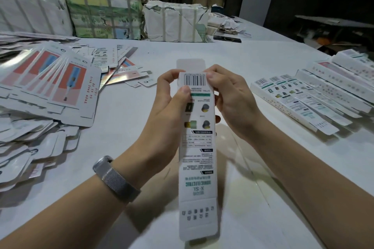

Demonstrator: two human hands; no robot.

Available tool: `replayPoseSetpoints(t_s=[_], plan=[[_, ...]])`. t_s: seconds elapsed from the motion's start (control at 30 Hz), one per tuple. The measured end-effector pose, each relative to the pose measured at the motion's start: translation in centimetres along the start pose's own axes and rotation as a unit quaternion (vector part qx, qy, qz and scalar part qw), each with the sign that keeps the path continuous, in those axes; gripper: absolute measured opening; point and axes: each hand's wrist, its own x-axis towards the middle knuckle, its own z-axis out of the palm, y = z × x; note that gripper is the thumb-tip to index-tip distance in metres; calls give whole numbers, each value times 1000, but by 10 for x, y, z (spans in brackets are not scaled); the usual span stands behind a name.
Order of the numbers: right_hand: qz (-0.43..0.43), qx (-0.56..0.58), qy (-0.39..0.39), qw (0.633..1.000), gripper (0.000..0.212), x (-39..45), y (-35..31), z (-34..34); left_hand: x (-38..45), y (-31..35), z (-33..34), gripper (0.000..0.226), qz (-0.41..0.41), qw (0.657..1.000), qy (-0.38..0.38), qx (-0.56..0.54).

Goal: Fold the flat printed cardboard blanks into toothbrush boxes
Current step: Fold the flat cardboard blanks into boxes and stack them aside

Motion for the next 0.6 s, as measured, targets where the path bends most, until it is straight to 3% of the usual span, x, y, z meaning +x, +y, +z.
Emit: replayPoseSetpoints(t_s=[0.13,0.27,0.33,0.6], plan=[[-14,2,14,1000,16,1,2,0,0,0,-2,18,6,1000,3,22],[-37,72,45,996,46,3,0,-3,-1,-1,-3,21,-3,1000,-12,25],[-36,78,50,995,48,3,-1,-7,-1,-1,-3,24,-11,1000,-17,19],[17,44,60,997,7,5,-6,-10,1,-6,-3,36,-14,998,-37,43]])
